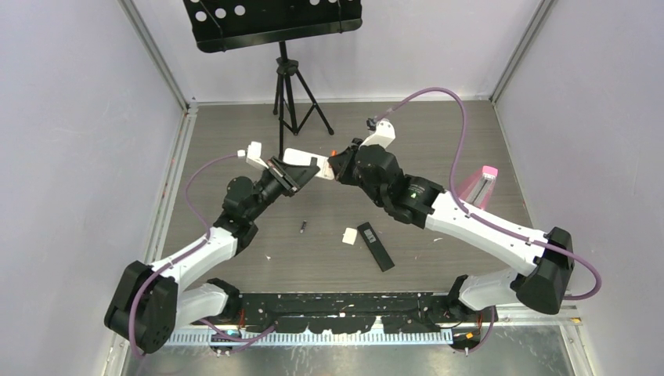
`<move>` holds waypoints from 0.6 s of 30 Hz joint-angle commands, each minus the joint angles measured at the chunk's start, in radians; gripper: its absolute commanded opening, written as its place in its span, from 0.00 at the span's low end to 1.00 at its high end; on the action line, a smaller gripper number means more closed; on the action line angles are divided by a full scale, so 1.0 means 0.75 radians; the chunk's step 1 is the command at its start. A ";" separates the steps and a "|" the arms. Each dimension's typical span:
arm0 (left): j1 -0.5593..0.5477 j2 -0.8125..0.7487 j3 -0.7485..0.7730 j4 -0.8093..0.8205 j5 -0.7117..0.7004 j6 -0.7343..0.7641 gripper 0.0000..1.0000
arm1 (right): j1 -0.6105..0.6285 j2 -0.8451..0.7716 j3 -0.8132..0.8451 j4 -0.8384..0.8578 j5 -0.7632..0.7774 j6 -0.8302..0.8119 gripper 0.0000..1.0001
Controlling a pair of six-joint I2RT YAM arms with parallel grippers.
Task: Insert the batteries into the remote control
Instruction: Load the battery into the remote control.
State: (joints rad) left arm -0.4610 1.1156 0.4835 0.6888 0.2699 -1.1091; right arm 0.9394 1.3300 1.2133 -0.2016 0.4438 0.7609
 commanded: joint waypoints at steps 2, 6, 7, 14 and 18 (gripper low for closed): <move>-0.021 -0.005 -0.037 0.341 -0.113 -0.230 0.00 | 0.082 -0.005 0.056 -0.006 0.348 0.076 0.01; -0.025 -0.007 -0.043 0.364 -0.143 -0.315 0.00 | 0.125 0.020 0.092 0.005 0.448 0.050 0.00; -0.025 -0.006 -0.044 0.365 -0.146 -0.332 0.00 | 0.134 0.030 0.099 0.018 0.462 0.040 0.01; -0.026 0.009 -0.051 0.416 -0.158 -0.432 0.00 | 0.165 0.091 0.160 0.032 0.527 -0.013 0.01; -0.027 0.001 -0.054 0.423 -0.147 -0.451 0.00 | 0.165 0.110 0.175 0.060 0.554 -0.042 0.01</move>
State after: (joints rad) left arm -0.4763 1.1240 0.4469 0.9123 0.1703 -1.4147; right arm 1.0584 1.4082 1.2957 -0.2237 0.7692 0.7490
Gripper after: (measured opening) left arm 0.219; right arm 0.075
